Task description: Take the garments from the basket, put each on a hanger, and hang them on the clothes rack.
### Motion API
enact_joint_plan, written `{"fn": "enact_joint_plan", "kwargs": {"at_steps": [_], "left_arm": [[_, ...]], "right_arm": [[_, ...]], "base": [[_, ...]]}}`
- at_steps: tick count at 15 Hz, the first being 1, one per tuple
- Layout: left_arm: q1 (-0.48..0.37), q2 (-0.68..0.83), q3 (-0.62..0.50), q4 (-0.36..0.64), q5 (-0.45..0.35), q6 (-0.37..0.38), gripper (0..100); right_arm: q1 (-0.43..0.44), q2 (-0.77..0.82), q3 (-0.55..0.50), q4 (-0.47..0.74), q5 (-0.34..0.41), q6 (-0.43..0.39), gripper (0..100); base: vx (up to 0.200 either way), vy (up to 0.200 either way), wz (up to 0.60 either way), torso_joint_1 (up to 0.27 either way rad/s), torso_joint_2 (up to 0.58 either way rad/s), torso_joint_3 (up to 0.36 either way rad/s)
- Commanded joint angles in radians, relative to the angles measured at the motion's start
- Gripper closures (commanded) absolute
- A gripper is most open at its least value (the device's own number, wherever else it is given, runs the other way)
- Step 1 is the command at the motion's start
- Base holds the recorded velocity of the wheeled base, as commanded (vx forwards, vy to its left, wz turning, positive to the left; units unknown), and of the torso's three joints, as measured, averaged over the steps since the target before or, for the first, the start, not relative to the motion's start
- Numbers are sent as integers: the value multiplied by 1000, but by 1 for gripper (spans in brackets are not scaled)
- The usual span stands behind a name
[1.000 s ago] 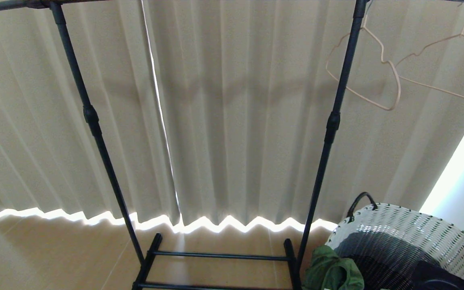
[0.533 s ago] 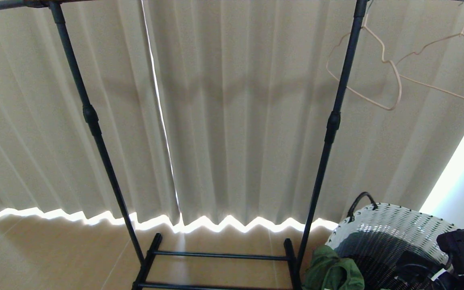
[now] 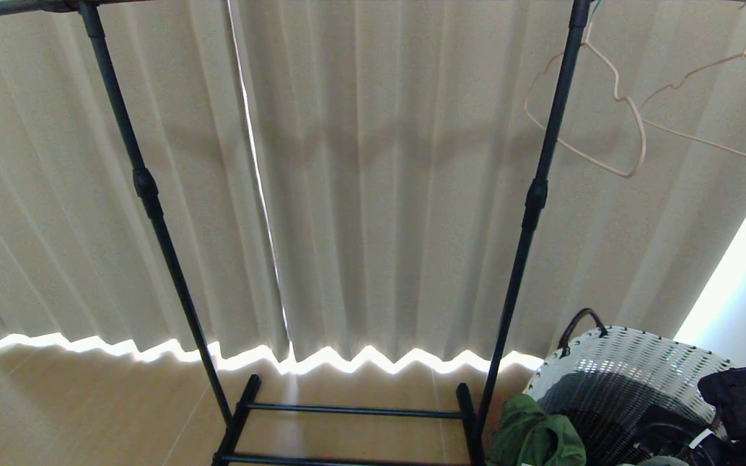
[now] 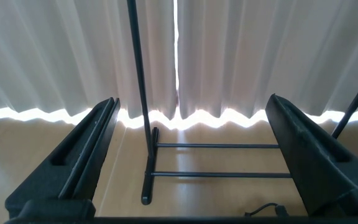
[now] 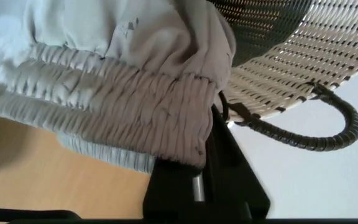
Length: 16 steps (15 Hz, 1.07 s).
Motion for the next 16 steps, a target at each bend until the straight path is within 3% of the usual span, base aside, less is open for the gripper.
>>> {"fn": "enact_joint_plan", "kwargs": {"at_steps": [1,4,10,14,16], "left_arm": [[0,0,0,0,0,0,0],[0,0,-2,0,-2,-14,0],[0,0,-3,0,-2,-41,0],[0,0,-3,0,0,-41,0],[0,0,-3,0,0,-41,0]], "right_arm": [[1,-28,5,-14,3,0,100],[1,-235,68,-118,70,6,100],[1,-691,73,-106,113,55,100],[1,-770,70,-107,112,54,100],[1,-775,68,-112,112,54,100]], "base": [[0,0,0,0,0,0],[0,0,0,0,0,0],[0,0,0,0,0,0],[0,0,0,0,0,0],[-200,0,0,2,0,-2]]}}
